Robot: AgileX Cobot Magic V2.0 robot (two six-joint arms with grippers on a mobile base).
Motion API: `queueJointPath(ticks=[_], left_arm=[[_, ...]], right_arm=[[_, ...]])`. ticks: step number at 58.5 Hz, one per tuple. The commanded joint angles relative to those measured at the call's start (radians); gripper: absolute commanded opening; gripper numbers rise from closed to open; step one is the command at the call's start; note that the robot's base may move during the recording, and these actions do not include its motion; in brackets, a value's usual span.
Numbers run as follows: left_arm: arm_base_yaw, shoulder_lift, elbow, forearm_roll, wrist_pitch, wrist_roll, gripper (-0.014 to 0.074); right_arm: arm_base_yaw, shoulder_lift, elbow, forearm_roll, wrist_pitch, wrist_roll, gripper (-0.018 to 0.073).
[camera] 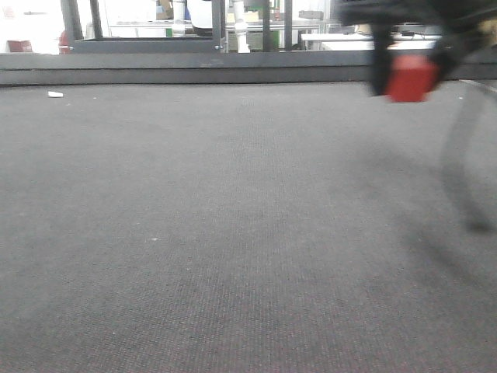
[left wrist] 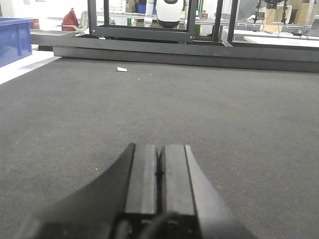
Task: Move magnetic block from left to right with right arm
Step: 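Raise the held red cube with the right gripper away from the table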
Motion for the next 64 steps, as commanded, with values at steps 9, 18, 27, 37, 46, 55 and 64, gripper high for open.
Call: queueJointPath(ticks=[9,18,27,37,46,55,64], left_arm=[[-0.003,-0.012,0.011,-0.005,-0.090,-0.006,-0.0126],[-0.003,-0.012,0.011,-0.005,-0.090,-0.006,-0.0126],[-0.003,-0.012,0.011,-0.005,-0.090,-0.006,-0.0126],[-0.003,-0.012,0.011,-0.005,-0.090,-0.006,-0.0126],[-0.003,-0.012,0.011,-0.005,-0.090,-0.006,-0.0126],[-0.003,-0.012,0.011,-0.005,-0.090,-0.006,-0.0126],[-0.003,-0.012,0.011,-0.005,-0.090,-0.006,-0.0126]], right_arm=[[-0.112,-0.305,0.227,-0.011,-0.135,-0.157,0.0222],[-0.129,-0.505,0.407,-0.011,-0.200,-0.209,0.0222],[-0.128,-0.731,0.559,-0.006,-0.212,-0.211,0.0222],[-0.128,-0.951,0.658,-0.006,-0.189,-0.211,0.0222],[-0.128,-1.135,0.669,-0.006,-0.117,-0.211,0.0222],[-0.128,-1.272,0.666,-0.006,-0.118,-0.211,0.0222],[-0.128,-1.373,0.665,-0.006,-0.132,-0.211,0.0222]])
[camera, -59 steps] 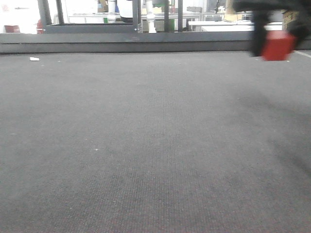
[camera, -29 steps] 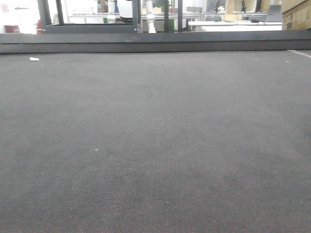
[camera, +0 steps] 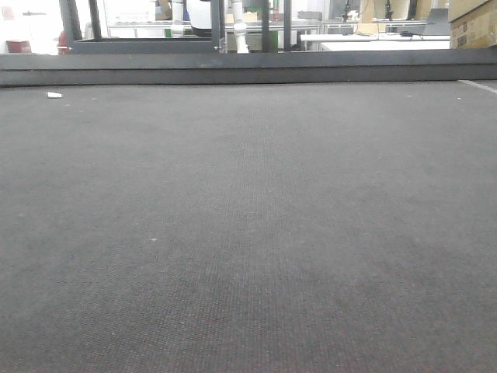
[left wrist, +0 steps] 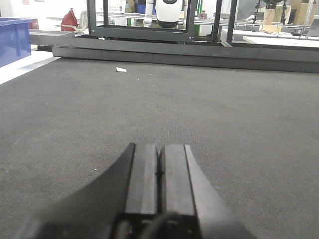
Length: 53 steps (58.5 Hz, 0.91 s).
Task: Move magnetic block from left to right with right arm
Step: 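Raise the held red cube with the right gripper away from the table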
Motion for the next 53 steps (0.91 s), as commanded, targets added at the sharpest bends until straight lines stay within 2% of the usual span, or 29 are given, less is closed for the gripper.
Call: queueJointPath(ticks=[1,10,53], left_arm=[[-0.003,-0.012,0.011,-0.005,-0.090,-0.006,-0.0126],[-0.003,-0.012,0.011,-0.005,-0.090,-0.006,-0.0126],[-0.003,-0.012,0.011,-0.005,-0.090,-0.006,-0.0126]], right_arm=[[-0.005,-0.030,-0.028,-0.012,-0.089,-0.009,0.0222],[-0.005,-0.085,-0.028,-0.012,-0.101,-0.009,0.0222],[-0.005,-0.086,-0.026,-0.012,-0.099,-0.009,0.0222]])
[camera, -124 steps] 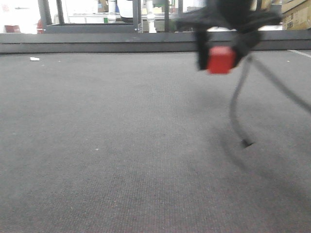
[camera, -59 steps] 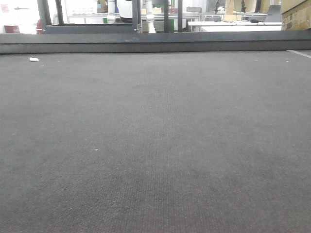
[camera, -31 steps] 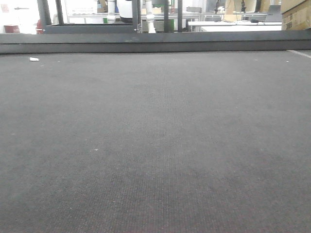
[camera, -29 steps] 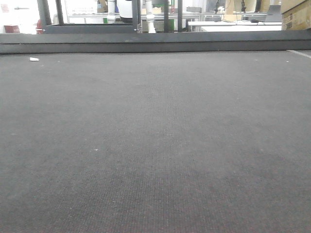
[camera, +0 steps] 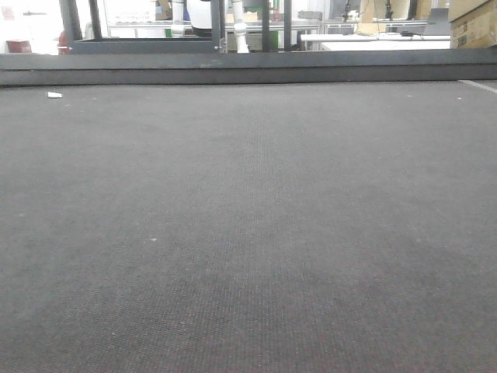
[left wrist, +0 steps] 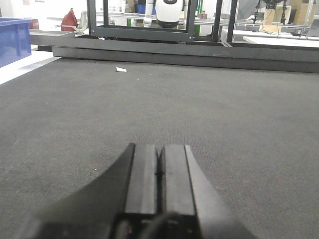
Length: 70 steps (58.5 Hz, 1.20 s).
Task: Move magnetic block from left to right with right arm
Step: 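Raise the held red cube with the right gripper away from the table, then drive the base away from the table holding the cube in the right gripper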
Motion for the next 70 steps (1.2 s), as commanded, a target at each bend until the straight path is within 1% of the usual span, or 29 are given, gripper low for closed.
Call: queueJointPath(ticks=[1,70], left_arm=[[-0.003,-0.012,0.011,-0.005,-0.090,-0.006,-0.0126],[-0.003,-0.012,0.011,-0.005,-0.088,-0.006,-0.0126]], right_arm=[[-0.005,0.014,-0.026,-0.012,-0.090,-0.009,0.0222],[-0.005,0.015,-0.023,-0.012,-0.087,-0.009,0.0222]])
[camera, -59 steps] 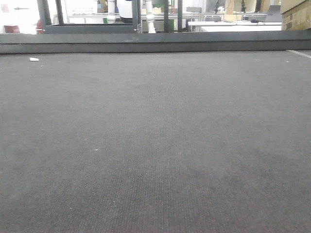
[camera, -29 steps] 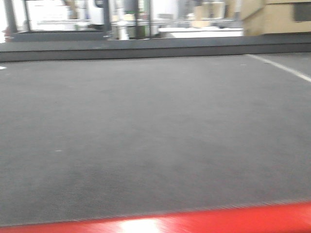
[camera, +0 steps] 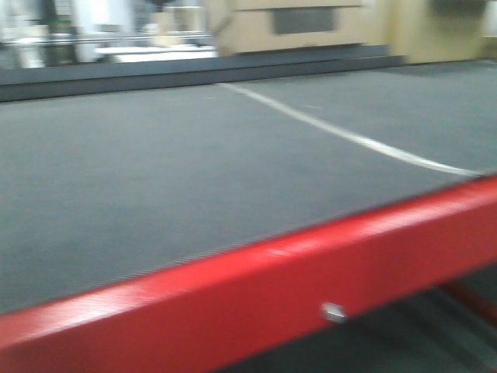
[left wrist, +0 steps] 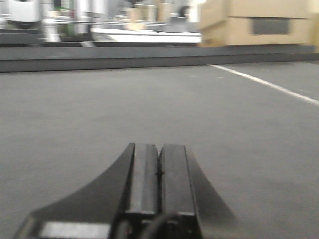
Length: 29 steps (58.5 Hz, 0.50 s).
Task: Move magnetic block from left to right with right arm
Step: 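Drive the base away from the table holding the cube in the right gripper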
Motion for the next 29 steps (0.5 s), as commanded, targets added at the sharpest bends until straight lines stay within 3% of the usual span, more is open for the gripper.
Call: queueJointPath(ticks=[1,29], left_arm=[[-0.003,-0.012,0.011,-0.005,-0.088,-0.006,-0.0126],[-0.003,-0.012,0.011,-0.005,-0.088,-0.006,-0.0126]], right_arm=[[-0.005,0.015,-0.023,-0.012,-0.087,-0.009,0.0222],[-0.005,0.015,-0.023,-0.012,-0.087,-0.009,0.0222]])
